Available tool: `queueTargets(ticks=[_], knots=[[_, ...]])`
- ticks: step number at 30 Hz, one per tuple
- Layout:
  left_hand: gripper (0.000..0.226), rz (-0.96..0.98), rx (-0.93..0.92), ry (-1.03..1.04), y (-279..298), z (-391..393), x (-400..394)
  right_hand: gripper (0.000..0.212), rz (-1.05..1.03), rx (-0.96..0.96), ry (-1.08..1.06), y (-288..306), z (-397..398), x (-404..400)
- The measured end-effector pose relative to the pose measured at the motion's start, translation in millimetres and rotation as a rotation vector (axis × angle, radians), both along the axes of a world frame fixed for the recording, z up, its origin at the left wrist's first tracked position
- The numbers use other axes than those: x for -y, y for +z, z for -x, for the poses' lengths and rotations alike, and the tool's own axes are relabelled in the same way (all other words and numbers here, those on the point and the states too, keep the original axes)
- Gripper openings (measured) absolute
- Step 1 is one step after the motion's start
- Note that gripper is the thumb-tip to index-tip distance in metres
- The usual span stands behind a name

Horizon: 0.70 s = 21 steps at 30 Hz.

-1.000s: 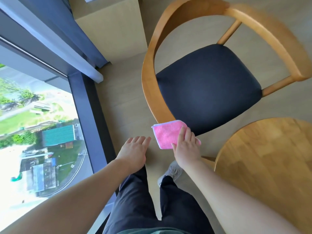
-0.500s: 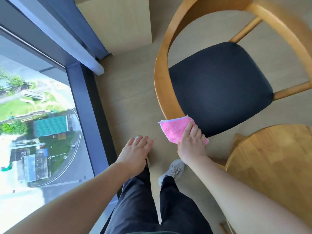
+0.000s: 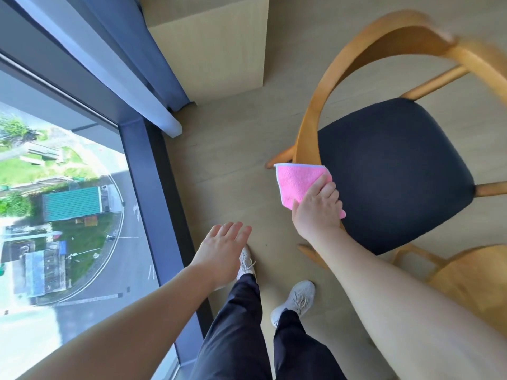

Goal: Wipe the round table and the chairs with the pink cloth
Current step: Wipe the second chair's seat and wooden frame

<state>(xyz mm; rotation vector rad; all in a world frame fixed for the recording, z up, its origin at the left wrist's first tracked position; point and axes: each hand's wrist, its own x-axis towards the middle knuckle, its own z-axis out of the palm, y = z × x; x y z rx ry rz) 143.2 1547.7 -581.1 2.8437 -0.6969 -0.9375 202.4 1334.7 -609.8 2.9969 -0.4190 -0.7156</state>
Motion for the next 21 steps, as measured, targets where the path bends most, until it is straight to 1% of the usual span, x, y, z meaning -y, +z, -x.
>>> queueTargets(ticks=[7, 11, 15, 21], knots=[[0.069, 0.034, 0.018, -0.013, -0.1, -41.4, -19.5, 0.097, -0.04, 0.033, -0.154, -10.3, -84.7, -19.9], [0.068, 0.043, 0.029, -0.023, 1.5, -57.6, -24.1, 0.098, -0.058, 0.054, -0.177, -11.8, -105.7, -18.5], [0.07, 0.054, 0.054, -0.012, 2.0, -73.3, -22.5, 0.092, -0.064, 0.07, -0.137, -6.0, -94.4, -16.8], [0.068, 0.076, 0.055, -0.027, 10.0, -88.7, 3.5, 0.092, -0.034, 0.006, -0.053, 9.8, -39.6, -9.4]])
